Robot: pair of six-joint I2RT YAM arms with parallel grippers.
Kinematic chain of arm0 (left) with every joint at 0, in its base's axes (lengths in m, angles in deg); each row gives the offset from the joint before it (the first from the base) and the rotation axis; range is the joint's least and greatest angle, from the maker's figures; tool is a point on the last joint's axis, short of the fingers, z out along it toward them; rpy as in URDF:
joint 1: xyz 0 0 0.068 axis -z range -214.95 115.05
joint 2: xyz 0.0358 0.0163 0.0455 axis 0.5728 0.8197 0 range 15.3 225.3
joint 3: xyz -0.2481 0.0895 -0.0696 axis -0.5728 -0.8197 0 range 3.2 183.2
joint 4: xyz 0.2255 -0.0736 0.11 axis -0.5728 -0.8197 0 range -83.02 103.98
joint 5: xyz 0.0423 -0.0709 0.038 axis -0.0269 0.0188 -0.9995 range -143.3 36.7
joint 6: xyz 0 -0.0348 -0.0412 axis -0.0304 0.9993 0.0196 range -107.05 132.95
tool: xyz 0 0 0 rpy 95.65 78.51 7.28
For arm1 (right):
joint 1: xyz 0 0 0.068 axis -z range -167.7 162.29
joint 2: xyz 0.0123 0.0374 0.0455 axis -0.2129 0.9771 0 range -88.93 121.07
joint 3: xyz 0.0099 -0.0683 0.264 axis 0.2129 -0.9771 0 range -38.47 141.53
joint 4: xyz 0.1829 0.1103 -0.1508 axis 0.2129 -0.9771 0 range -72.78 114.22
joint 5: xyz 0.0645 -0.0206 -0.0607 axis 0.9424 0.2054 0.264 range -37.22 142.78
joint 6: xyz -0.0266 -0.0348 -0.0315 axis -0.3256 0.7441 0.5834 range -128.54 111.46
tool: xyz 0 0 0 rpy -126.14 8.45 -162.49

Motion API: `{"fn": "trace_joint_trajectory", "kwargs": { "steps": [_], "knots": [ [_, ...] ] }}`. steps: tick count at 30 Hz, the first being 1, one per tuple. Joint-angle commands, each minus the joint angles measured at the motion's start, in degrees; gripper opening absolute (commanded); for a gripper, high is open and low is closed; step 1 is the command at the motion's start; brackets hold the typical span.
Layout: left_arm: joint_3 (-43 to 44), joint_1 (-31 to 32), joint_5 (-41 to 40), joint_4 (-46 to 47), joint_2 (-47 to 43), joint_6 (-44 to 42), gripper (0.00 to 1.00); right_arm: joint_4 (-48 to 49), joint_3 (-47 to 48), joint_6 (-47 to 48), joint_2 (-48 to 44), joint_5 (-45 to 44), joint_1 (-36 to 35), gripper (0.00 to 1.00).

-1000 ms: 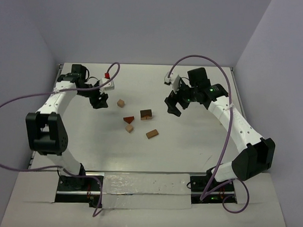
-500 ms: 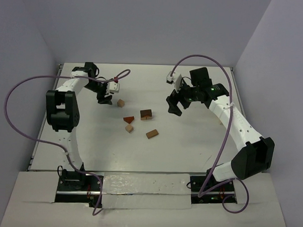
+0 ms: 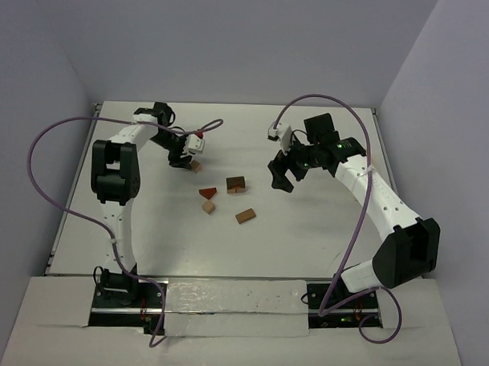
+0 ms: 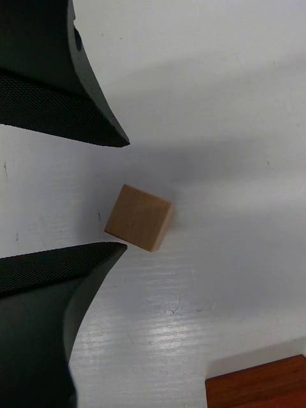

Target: Build the wood block tower

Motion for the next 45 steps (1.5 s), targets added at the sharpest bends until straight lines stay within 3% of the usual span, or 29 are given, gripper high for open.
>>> {"fn": "trace_joint_trajectory", "kwargs": {
  "steps": [1, 11, 18, 23, 29, 31, 37, 45],
  "knots": [
    [0.9, 1.1, 0.9, -2.3, 0.7, -3.7, 0.66, 1.1, -0.8, 0.5, -0.6, 0.9, 0.5, 1.0],
    [-0.7, 2.2, -0.3, -3.0, 0.1, -4.6, 0.57, 1.1, -0.6, 0.5, 0.9, 2.6, 1.1, 1.0],
    [-1.9, 2.8, -1.3, -2.9, -1.4, -3.0, 0.35, 1.1, -0.7, 0.5, 0.6, 2.7, 1.3, 1.0],
    [-2.0, 3.7, -1.1, -1.1, -5.9, 12.0, 0.18, 0.7, -0.8, -0.2, -0.5, 2.7, 1.4, 1.0],
    [-7.1, 4.6, 0.6, 6.2, -15.6, 29.7, 0.15, -0.8, -0.5, -0.7, -1.1, 2.5, 1.4, 1.0],
    [-10.1, 6.8, -3.2, 11.1, -20.8, 38.4, 0.04, -1.8, -0.3, -0.1, -1.1, 2.3, 1.5, 1.0],
    [-12.7, 10.5, -3.2, 13.5, -26.1, 43.1, 0.0, -3.8, 0.5, 1.2, -0.9, 0.7, 2.2, 1.0],
    [-13.4, 18.0, -6.8, 18.4, -25.0, 46.3, 0.0, -6.6, 0.8, 2.4, 0.9, -4.9, 5.2, 1.0]
  ]
}}
